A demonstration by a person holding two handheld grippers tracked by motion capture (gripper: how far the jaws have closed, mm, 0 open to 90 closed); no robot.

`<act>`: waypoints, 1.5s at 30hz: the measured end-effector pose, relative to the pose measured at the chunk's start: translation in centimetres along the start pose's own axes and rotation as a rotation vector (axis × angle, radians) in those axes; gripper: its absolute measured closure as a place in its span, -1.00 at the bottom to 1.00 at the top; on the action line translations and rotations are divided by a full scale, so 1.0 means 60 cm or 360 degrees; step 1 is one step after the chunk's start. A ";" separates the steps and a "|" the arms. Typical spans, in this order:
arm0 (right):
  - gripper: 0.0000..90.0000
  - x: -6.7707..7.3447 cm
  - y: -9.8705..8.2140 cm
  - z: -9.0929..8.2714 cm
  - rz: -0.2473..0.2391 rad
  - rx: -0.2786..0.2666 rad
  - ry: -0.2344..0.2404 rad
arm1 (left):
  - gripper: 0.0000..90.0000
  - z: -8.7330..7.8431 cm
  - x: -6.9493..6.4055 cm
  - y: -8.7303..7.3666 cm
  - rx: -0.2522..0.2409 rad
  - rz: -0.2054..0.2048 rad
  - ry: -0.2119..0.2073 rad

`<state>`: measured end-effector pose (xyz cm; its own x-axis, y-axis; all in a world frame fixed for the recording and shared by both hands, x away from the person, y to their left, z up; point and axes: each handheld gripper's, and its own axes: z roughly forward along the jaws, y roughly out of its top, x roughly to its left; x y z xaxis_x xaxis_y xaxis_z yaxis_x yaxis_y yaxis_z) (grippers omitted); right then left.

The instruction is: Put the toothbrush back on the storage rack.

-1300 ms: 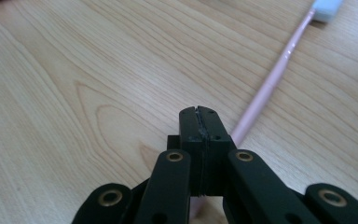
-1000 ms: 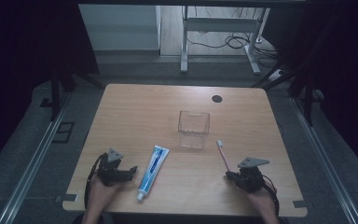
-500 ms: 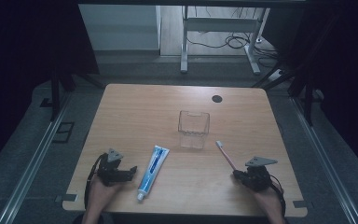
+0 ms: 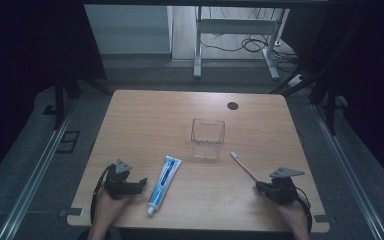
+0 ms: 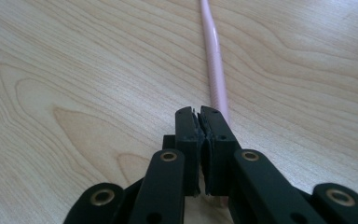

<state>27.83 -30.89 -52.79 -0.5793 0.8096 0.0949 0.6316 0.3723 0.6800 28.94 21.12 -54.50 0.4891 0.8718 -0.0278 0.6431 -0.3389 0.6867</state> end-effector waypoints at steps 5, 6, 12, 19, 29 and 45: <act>0.77 0.003 0.002 -0.005 -0.0007 -0.0015 0.0010 | -0.71 0.000 0.000 0.000 -0.0001 0.0000 0.0000; 0.73 0.004 0.002 -0.006 -0.0013 -0.0015 0.0013 | -0.71 0.000 0.000 0.000 0.0000 0.0000 0.0000; 0.61 0.006 0.004 -0.009 -0.0006 -0.0015 0.0018 | -0.71 0.000 0.000 0.000 0.0000 0.0000 0.0000; 0.47 0.008 0.007 -0.013 -0.0013 0.0000 0.0032 | -0.71 0.000 0.000 0.000 0.0001 0.0001 0.0000; 0.39 0.003 0.016 -0.022 0.0004 0.0016 0.0018 | -0.71 0.000 0.000 0.000 0.0001 0.0002 0.0000; 0.33 -0.008 0.056 -0.017 -0.0056 0.0162 -0.0035 | -0.71 0.000 -0.002 0.000 -0.0003 -0.0010 0.0012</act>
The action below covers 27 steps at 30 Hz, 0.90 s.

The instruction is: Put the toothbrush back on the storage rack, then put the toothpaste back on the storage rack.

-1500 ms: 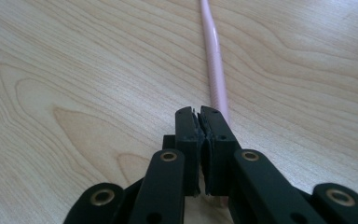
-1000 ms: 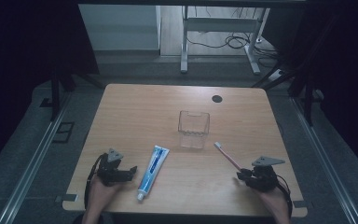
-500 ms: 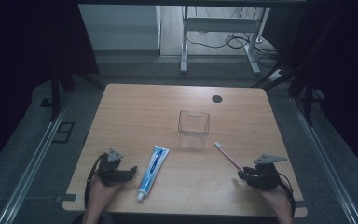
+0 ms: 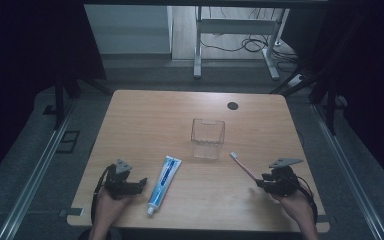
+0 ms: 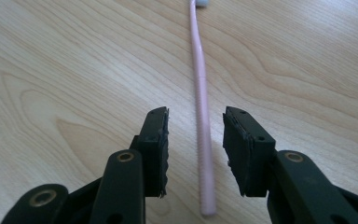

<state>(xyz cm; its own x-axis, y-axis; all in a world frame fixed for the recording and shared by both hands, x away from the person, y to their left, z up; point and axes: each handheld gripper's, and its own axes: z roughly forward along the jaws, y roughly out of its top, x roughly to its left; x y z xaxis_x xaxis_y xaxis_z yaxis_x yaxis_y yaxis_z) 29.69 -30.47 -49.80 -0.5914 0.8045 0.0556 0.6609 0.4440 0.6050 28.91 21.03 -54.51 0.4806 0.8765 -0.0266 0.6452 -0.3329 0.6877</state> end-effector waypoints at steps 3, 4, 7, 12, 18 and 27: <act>0.32 -0.003 0.004 0.003 -0.0003 0.0029 0.0000 | -0.71 0.000 0.000 0.000 0.0001 -0.0001 -0.0002; 0.32 -0.004 0.005 0.005 -0.0007 0.0038 0.0001 | -0.71 0.000 0.000 0.000 0.0000 -0.0001 0.0000; 0.32 -0.005 0.009 0.008 -0.0013 0.0062 0.0010 | -0.71 0.000 0.000 0.000 0.0001 0.0000 -0.0002; 0.30 -0.008 0.017 0.014 -0.0016 0.0106 0.0028 | -0.71 0.000 0.000 0.000 0.0000 -0.0001 0.0000; 0.28 -0.011 0.029 0.020 -0.0011 0.0150 0.0035 | -0.71 0.000 0.000 0.000 0.0001 -0.0004 -0.0001; 0.26 -0.011 0.055 0.030 -0.0040 0.0214 0.0032 | -0.71 0.000 0.000 0.000 0.0001 -0.0004 -0.0001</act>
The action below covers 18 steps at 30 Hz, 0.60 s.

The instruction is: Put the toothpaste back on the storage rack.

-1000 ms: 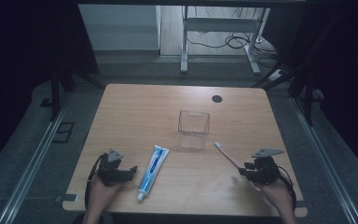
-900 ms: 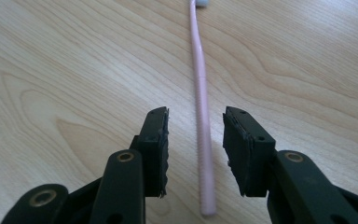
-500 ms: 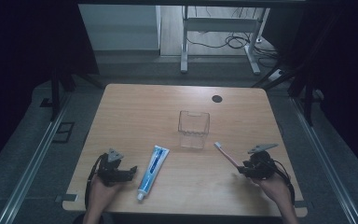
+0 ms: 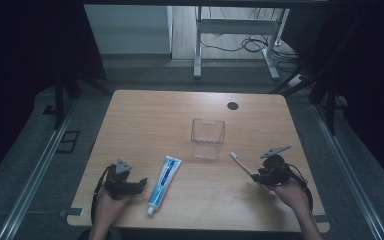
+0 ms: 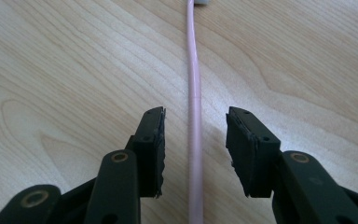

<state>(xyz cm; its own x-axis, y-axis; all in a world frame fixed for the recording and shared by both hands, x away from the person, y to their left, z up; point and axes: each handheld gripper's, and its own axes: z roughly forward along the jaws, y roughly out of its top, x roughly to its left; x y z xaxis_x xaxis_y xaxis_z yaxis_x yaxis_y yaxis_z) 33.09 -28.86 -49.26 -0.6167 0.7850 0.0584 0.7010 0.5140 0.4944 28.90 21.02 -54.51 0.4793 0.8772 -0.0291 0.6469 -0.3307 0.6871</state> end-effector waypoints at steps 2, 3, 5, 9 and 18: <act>0.27 -0.001 0.006 0.002 -0.0009 0.0018 -0.0003 | -0.71 0.000 0.000 0.000 0.0000 0.0000 0.0000; 0.28 -0.001 0.009 0.004 -0.0012 0.0034 -0.0001 | -0.71 0.000 0.000 0.000 0.0000 0.0000 0.0000; 0.31 -0.001 0.017 0.009 -0.0026 0.0078 -0.0001 | -0.71 0.000 0.000 0.000 -0.0001 0.0000 0.0001; 0.34 -0.001 0.026 0.014 -0.0036 0.0121 -0.0001 | -0.71 0.000 0.000 0.000 0.0000 0.0000 0.0000; 0.51 0.005 0.055 0.028 -0.0111 0.0265 -0.0019 | -0.71 0.000 0.000 0.000 -0.0001 0.0000 0.0001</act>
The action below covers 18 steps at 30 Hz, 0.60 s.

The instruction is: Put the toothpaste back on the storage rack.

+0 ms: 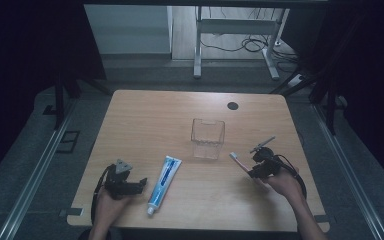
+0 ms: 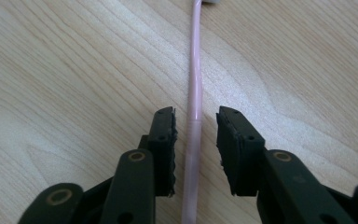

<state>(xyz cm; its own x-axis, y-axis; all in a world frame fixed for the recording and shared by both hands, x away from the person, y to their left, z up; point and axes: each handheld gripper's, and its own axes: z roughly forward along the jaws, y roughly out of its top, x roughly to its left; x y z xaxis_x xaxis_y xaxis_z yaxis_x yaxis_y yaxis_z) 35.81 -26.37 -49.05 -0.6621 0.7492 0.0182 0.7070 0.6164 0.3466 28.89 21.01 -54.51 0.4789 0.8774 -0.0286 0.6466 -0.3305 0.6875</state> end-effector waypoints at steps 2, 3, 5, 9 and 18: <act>0.52 0.001 0.003 0.001 -0.0007 0.0022 -0.0006 | -0.71 0.000 0.000 0.000 0.0000 0.0000 -0.0001; 0.54 0.002 0.007 0.003 -0.0014 0.0041 -0.0014 | -0.71 0.000 0.000 0.000 0.0001 0.0000 -0.0001; 0.58 0.002 0.013 0.006 -0.0036 0.0075 -0.0021 | -0.71 0.000 0.000 0.000 0.0000 0.0000 0.0000; 0.63 0.003 0.023 0.013 -0.0065 0.0133 -0.0040 | -0.71 0.000 0.000 0.000 0.0001 0.0000 -0.0001; 0.74 0.003 0.042 0.031 -0.0097 0.0244 -0.0039 | -0.71 0.000 0.000 0.000 0.0001 0.0000 0.0000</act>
<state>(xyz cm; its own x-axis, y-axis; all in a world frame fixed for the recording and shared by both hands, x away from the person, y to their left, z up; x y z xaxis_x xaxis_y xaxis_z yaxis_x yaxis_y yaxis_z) 37.93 -24.22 -49.89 -0.7001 0.7137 -0.0219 0.6965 0.6894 0.1989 28.90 21.02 -54.51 0.4790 0.8774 -0.0283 0.6467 -0.3309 0.6872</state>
